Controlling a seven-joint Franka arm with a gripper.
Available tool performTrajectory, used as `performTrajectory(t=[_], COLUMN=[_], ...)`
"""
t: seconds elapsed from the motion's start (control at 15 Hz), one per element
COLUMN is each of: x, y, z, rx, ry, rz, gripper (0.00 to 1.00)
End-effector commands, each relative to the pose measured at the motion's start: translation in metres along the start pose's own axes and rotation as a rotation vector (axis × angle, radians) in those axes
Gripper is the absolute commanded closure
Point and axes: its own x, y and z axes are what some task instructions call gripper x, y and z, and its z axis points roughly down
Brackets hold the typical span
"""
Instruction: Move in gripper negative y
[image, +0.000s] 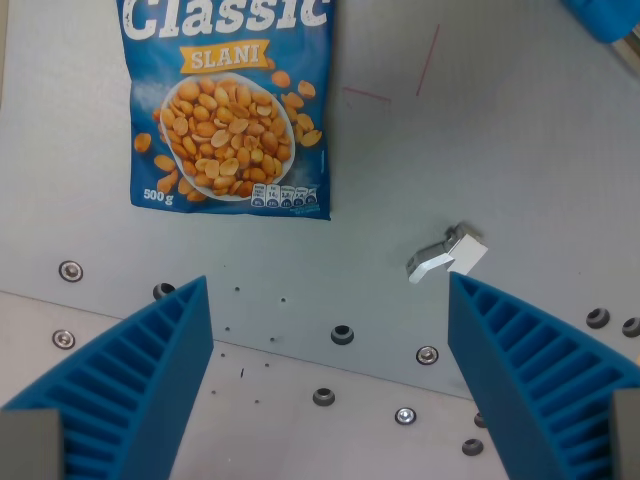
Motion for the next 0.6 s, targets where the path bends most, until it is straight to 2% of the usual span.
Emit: performTrajectory(t=[0.07, 0.6], x=[0.0, 0.0], y=[-0.005, -0.045], z=[-0.002, -0.002], rx=[-0.001, -0.001], ry=[0.004, 0.004], rz=[-0.001, -0.001], gripper=[0.0, 0.0])
